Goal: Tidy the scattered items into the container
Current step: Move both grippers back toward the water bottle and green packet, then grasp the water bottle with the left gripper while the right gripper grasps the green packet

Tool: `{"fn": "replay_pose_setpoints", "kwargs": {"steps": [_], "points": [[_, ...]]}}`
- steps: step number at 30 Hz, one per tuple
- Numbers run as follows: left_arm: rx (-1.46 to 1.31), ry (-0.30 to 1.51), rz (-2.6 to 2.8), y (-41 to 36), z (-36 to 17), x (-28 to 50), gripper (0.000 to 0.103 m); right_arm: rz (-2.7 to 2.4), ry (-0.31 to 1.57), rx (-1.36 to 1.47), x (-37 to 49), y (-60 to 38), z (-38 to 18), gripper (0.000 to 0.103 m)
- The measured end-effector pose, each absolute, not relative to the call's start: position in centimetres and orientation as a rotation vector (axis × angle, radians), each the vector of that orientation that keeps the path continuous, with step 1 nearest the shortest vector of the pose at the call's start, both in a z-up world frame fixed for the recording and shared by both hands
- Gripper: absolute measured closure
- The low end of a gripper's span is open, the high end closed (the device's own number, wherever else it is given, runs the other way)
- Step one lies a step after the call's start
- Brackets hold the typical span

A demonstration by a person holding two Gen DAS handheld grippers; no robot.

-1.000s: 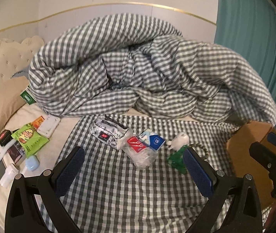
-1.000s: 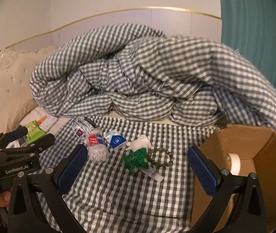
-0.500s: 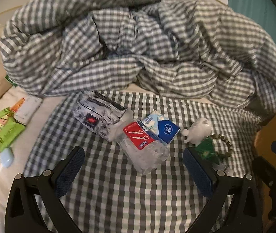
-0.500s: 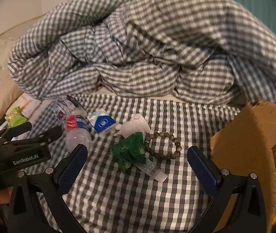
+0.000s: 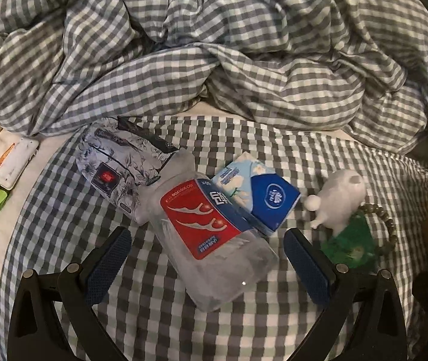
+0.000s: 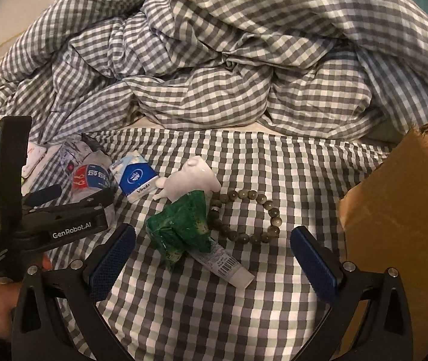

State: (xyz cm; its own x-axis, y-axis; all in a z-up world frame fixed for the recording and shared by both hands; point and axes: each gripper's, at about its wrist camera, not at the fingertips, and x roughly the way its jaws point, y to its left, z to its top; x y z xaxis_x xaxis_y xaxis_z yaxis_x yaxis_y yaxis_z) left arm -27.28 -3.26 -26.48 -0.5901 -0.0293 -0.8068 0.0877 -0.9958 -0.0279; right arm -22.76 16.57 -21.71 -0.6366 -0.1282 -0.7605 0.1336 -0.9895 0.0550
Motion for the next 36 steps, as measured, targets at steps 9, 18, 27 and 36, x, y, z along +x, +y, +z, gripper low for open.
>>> {"fn": "replay_pose_setpoints", "kwargs": {"steps": [9,18,27,36], "points": [[1.385,0.152,-2.805,-3.6,-27.8,-27.3,0.012,-2.683,-0.004,1.296,-23.9,15.8,-23.6,0.000],[1.337,0.159,-2.865,-4.4,-27.1,-26.2,0.026,-2.652,0.031,1.320,-24.8,14.0,-25.2,0.000],[1.293,0.206,-2.868,-6.9,-25.1,-24.2,0.034,-2.654,0.068,1.338,-26.0,12.5,-26.6,0.000],[1.258,0.209,-2.849,-9.5,-24.1,-22.7,0.035,-2.696,0.113,1.339,-26.8,11.4,-27.7,0.001]]}}
